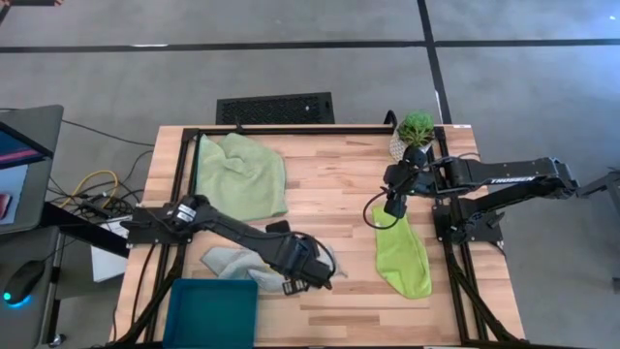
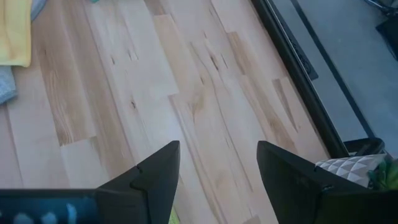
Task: Fold microfiber towels
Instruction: Put the folded yellow microfiber cloth into the blue bin
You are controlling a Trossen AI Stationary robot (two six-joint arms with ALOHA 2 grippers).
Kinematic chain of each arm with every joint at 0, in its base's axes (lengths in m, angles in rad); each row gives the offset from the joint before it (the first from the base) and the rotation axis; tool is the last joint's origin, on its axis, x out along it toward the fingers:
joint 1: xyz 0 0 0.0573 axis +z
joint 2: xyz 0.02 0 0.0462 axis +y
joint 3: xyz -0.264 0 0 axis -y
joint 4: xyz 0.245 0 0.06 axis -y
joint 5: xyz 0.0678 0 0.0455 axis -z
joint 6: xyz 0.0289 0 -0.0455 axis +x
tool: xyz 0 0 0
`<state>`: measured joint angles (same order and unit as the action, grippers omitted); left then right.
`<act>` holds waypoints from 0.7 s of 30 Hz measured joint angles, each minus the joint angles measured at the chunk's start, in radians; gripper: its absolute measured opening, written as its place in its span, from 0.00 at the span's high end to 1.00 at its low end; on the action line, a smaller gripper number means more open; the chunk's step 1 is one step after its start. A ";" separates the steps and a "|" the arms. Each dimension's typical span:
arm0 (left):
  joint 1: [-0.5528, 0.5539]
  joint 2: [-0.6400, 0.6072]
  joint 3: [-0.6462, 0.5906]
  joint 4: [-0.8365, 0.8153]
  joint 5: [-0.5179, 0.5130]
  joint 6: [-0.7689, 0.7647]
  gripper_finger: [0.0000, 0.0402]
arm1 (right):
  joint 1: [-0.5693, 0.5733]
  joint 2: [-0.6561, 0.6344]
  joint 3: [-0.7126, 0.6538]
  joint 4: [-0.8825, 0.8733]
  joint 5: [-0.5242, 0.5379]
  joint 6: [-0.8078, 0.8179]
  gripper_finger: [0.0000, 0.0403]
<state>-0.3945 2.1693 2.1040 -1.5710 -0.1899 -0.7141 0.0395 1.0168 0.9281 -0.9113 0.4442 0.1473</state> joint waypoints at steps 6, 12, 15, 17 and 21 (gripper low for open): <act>-0.016 -0.011 0.000 0.000 -0.052 -0.037 1.00 | 0.000 0.000 0.000 -0.002 0.000 0.000 0.41; -0.033 -0.011 0.000 0.000 -0.023 0.024 1.00 | 0.000 0.000 0.000 -0.004 0.000 -0.001 0.41; -0.045 -0.015 0.000 0.000 0.002 0.052 1.00 | 0.000 0.000 0.000 -0.004 0.000 -0.001 0.41; -0.057 -0.020 0.000 0.000 0.034 0.051 1.00 | 0.000 0.000 0.000 -0.004 0.000 -0.005 0.41; -0.086 -0.021 -0.015 0.000 0.050 0.021 1.00 | 0.000 0.000 0.000 -0.004 -0.028 -0.033 0.41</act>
<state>-0.4809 2.1487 2.0890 -1.5705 -0.1403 -0.6929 0.0395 1.0168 0.9279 -0.9154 0.4164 0.1138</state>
